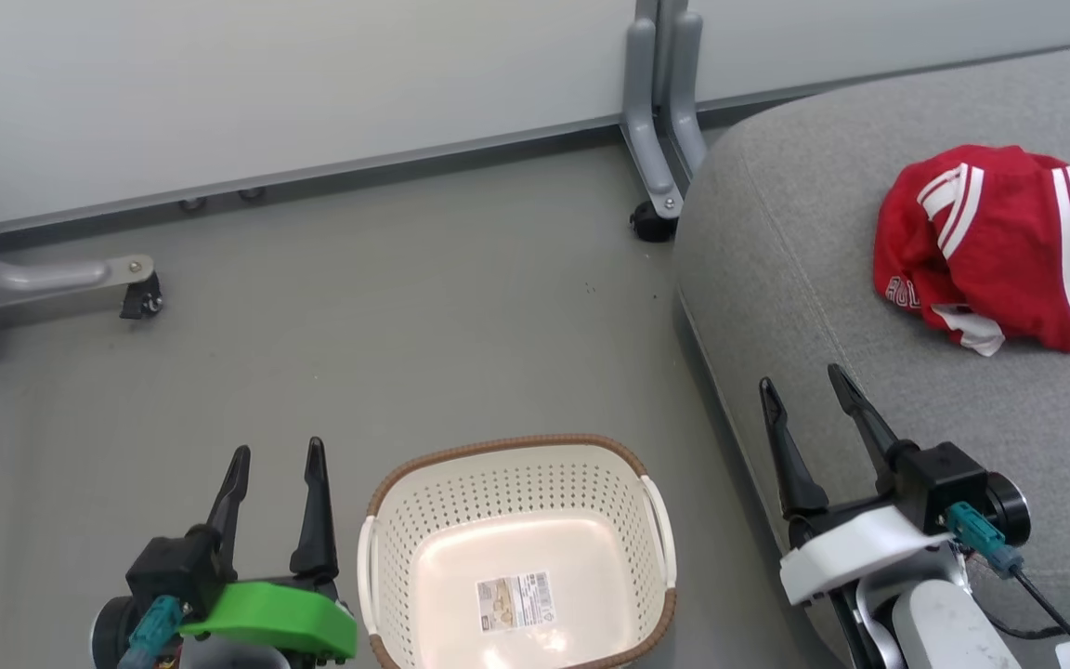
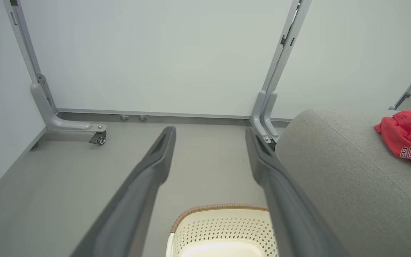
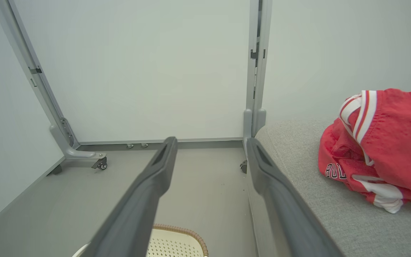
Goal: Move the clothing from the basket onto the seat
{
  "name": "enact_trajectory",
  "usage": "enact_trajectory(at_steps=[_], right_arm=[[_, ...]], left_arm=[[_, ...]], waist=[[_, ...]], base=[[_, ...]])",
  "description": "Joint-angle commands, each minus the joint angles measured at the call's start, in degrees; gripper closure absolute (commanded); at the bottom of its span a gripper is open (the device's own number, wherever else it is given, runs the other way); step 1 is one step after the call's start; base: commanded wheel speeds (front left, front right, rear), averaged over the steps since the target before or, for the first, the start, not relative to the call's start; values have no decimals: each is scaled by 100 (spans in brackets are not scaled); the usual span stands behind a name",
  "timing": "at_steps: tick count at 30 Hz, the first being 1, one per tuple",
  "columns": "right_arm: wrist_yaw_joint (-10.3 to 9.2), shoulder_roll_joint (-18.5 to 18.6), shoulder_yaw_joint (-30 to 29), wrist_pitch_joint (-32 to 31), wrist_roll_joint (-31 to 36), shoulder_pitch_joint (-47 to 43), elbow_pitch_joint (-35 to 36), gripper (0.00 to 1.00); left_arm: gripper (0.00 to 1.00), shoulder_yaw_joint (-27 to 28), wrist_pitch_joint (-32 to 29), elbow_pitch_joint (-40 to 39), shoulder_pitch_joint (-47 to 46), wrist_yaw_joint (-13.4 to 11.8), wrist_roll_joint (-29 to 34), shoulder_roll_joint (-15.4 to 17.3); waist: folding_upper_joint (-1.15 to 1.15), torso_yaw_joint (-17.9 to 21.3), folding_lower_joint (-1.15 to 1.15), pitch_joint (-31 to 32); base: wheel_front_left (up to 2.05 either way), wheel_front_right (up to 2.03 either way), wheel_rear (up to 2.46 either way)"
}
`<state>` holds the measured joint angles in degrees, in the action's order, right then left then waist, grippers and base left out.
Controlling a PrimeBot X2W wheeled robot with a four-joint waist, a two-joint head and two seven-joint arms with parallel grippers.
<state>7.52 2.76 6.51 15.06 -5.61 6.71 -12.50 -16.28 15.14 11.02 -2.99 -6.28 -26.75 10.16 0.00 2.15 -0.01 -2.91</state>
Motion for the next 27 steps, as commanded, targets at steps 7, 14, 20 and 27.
enact_trajectory(at_steps=[7, 14, 20, 27], right_arm=[[-6, 16, 50, 17, 52, -740, 466, 0], [-6, 21, 50, 17, 45, -1117, 689, 0], [-6, 20, -16, 17, 39, -1247, 751, 0], [-6, 20, -38, 17, 71, -1243, 770, 0]], left_arm=[[0, 841, -2, -728, 888, 559, 1105, -455], [0, 1176, -2, -727, 1446, 1002, 1612, -673], [0, 1292, -1, -676, 1462, 1135, 1775, -713], [0, 1264, -2, -649, 1303, 1189, 1825, -723]], waist=[[0, -362, 1, 566], [0, -301, 1, 672], [0, -271, 1, 672], [0, -233, 1, 642]], base=[[0, 0, 0], [0, 0, 0], [0, 0, 0], [0, 0, 0]])
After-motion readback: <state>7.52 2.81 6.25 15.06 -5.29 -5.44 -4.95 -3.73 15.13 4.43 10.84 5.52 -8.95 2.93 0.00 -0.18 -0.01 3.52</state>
